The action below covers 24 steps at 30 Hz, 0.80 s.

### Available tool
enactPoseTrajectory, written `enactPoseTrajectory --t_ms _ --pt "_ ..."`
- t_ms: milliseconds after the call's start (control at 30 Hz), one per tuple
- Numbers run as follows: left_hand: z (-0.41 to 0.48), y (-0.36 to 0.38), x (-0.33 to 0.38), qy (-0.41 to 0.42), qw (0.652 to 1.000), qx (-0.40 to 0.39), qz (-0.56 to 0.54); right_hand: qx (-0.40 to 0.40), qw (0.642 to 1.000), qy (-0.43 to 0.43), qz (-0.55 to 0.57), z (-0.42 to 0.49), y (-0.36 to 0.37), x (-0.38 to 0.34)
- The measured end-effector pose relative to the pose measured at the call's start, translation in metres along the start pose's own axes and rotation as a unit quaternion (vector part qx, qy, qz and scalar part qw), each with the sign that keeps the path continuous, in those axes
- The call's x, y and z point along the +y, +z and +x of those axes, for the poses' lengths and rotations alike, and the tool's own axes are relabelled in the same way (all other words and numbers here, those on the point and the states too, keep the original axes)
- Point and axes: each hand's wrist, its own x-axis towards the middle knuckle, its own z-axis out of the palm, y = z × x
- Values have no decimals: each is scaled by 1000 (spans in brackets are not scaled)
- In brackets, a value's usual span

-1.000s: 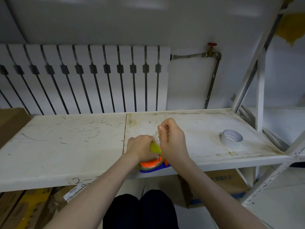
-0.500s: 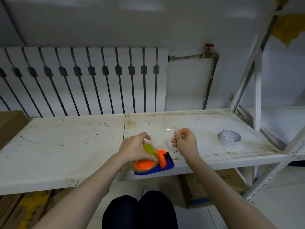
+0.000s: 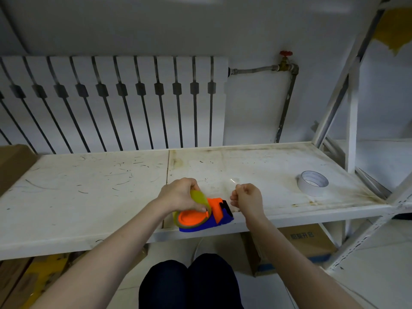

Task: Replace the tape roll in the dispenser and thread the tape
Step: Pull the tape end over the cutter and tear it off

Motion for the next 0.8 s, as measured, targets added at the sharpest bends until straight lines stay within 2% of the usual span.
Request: enactPoseTrajectory --t_ms 67,200,400,533,800 --pt "-1 -1 -2 -2 998 23 57 22 999 -35 11 -2 -5 -7" --pt "-3 -5 -14 2 1000 12 -12 21 995 -98 -18 -4 -14 -13" --pt "-4 -6 -16 3 1000 13 -24 -1 999 12 -42 8 -16 6" --pt "-3 -7 -8 2 1000 6 9 4 998 56 -2 10 -17 12" --pt "4 2 29 16 978 5 209 34 995 92 -8 12 -25 33"
